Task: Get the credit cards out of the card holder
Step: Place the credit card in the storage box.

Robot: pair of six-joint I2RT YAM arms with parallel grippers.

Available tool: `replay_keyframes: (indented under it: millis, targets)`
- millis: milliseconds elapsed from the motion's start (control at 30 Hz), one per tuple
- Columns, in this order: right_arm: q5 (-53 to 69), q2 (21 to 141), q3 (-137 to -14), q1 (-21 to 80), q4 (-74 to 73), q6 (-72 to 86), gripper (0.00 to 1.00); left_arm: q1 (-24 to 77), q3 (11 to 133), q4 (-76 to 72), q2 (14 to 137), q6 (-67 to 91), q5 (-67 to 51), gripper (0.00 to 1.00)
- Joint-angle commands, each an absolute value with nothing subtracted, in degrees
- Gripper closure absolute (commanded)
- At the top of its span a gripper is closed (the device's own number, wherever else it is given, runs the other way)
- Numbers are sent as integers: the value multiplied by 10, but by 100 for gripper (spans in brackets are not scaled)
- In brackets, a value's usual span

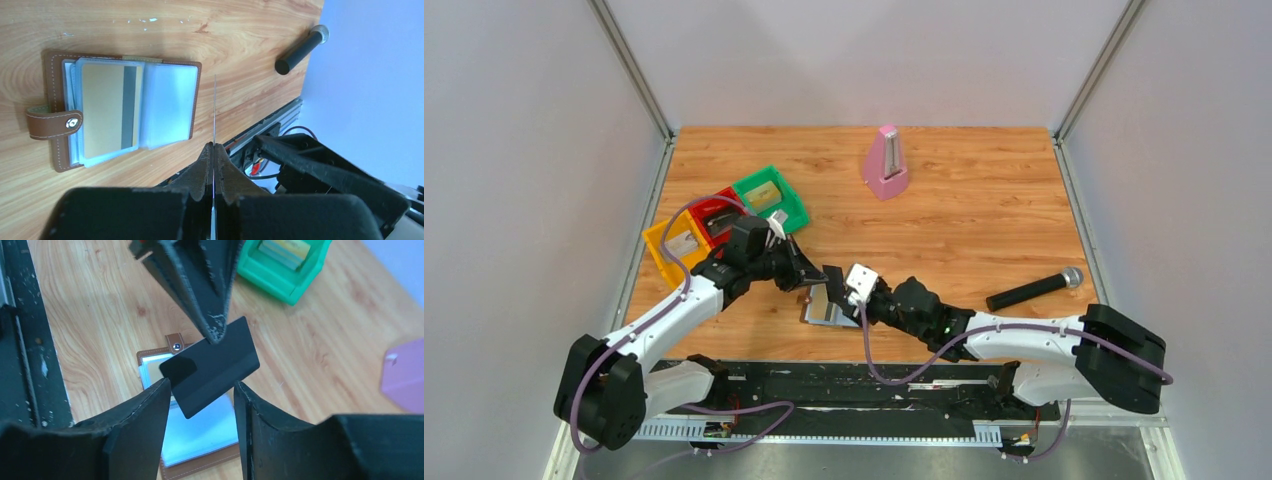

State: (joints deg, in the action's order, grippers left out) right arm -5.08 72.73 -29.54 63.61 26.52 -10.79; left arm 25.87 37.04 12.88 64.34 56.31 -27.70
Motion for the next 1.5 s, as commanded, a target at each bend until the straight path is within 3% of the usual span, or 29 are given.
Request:
replay_keyframes:
  millis: [0,767,833,933,1033,1167,1267,1333,1467]
  targets:
    - [-72,707,-271,667,379,-276,47,258,372,97,627,600,-281,100]
    - [-155,803,-305,707,383,-351,46,258,359,90,616,626,-283,100]
    - [-180,810,-307,708,397,-350,59,257,361,94,615,622,-281,100]
    - [-199,809,-312,706,401,-325,96,258,365,101,617,609,-281,100]
    - [-180,802,-329,683,353,-268,100,258,375,113,621,590,-278,100]
    - [-143,780,-346,667,289,-215,100,258,403,163,623,543,-259,81]
    - [-117,761,-359,651,243,-179,100,258,423,201,615,494,-231,60]
    - [-106,750,-362,644,225,-166,100,258,433,223,603,469,-205,53]
    - [-87,733,-369,632,192,-141,100,258,443,247,579,432,-173,50]
